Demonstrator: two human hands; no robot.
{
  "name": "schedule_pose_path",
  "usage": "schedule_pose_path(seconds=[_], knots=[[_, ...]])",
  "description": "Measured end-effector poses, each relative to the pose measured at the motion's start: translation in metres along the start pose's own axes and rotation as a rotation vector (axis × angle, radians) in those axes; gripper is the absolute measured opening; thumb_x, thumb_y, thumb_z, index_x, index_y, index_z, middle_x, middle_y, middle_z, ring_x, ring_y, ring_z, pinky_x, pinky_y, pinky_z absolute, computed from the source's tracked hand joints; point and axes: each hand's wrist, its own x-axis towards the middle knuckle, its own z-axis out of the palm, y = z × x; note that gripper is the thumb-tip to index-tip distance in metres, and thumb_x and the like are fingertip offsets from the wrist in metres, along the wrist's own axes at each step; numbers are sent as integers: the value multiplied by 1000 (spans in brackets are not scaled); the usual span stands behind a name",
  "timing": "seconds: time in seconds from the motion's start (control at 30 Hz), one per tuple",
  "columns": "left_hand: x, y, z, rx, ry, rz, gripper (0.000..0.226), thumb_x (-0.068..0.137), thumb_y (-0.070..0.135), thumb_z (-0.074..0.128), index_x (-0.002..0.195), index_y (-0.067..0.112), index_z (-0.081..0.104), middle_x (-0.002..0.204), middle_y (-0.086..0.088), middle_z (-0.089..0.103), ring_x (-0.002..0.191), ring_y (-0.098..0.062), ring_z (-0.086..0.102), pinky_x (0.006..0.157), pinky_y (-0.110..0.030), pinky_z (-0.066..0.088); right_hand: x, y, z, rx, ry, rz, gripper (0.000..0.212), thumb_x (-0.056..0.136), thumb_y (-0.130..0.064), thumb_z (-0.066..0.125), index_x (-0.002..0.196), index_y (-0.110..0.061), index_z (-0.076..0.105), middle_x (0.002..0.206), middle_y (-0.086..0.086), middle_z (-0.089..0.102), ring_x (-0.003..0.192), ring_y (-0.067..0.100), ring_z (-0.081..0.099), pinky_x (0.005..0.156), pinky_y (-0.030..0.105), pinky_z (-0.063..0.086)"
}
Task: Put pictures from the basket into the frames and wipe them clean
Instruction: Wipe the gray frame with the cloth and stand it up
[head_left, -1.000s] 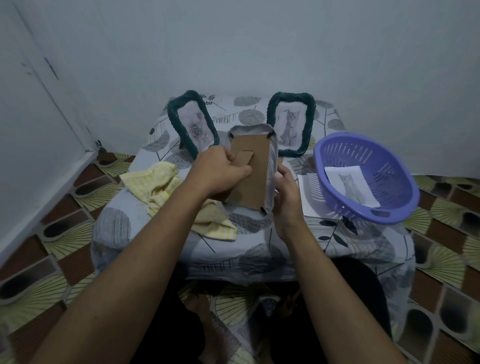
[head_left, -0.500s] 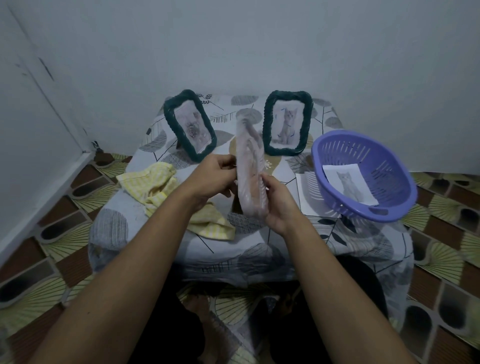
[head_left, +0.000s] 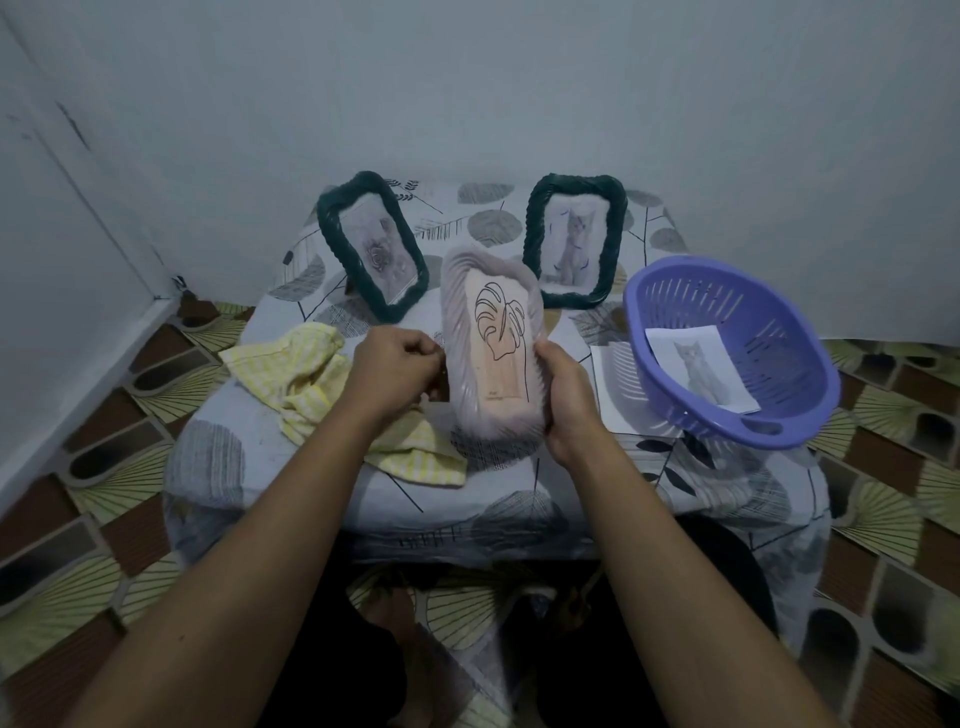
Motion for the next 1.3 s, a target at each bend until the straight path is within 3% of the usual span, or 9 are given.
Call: schedule_pose_path(seconds=[0.1, 0.2, 0.3, 0.4, 0.57, 0.73, 0.87, 0.97, 1.3], knots=[[5, -4, 6, -198, -42, -178, 28, 93, 8, 58, 76, -12, 67, 66, -18, 65, 54, -22, 57, 49, -25, 46, 6, 2, 1, -52, 32, -105, 28, 101, -19, 49, 117, 0, 63, 109, 16, 72, 103, 32, 69, 93, 46, 55], [12, 1, 7, -522, -132, -432, 38, 99, 31, 46, 73, 6, 60, 63, -8, 53, 57, -22, 45, 53, -26, 42, 9, 4, 0, -103, 24, -205, 25, 103, -13, 47, 121, -6, 63, 105, 9, 73, 98, 22, 68, 86, 35, 56], [17, 3, 3, -575, -316, -467, 66, 99, 55, 30, 106, 5, 72, 97, -10, 73, 81, -27, 66, 80, -37, 49, 12, 7, 1, -194, 21, -293, 28, 104, -18, 48, 127, -9, 61, 109, 5, 71, 101, 17, 68, 86, 30, 56], [25, 8, 7, -690, -226, -438, 71, 101, 59, 25, 119, 8, 71, 114, -14, 73, 108, -31, 68, 99, -47, 51, 16, 9, 6, -254, 12, -328, 29, 104, -27, 50, 130, -19, 59, 119, 4, 69, 113, 20, 65, 97, 40, 54], [52, 12, 15, -716, -17, -355, 59, 105, 49, 27, 113, 12, 72, 106, -10, 76, 102, -27, 71, 93, -46, 56, 33, 10, 15, -373, 26, -345, 37, 103, -30, 49, 137, -18, 56, 128, -1, 65, 121, 14, 59, 108, 44, 46], [87, 9, 20, -678, 46, -320, 57, 105, 50, 26, 100, 19, 74, 95, -5, 78, 96, -23, 72, 83, -39, 58, 62, 1, 23, -395, -27, -300, 52, 100, -5, 45, 150, -17, 40, 132, -5, 61, 115, 0, 59, 103, 26, 47], [119, 10, 27, -641, 23, -252, 58, 106, 47, 22, 103, 18, 73, 91, -2, 78, 86, -16, 74, 64, -29, 59, 85, -8, 33, -353, 29, -262, 61, 95, -3, 47, 148, -22, 24, 153, 3, 40, 132, 18, 46, 109, 38, 44], [144, 12, 29, -621, 43, -247, 62, 105, 52, 21, 110, 18, 73, 97, -5, 77, 91, -21, 73, 75, -38, 61, 100, -14, 41, -368, 53, -291, 52, 90, -6, 49, 131, -30, 29, 136, -3, 51, 123, 17, 53, 109, 48, 44], [207, 11, 34, -653, 56, -338, 66, 104, 52, 19, 103, 13, 72, 92, -13, 77, 93, -30, 72, 83, -48, 60, 131, -26, 60, -448, 39, -260, 84, 85, -13, 54, 159, -27, 14, 158, -1, 34, 140, 18, 39, 118, 43, 33]])
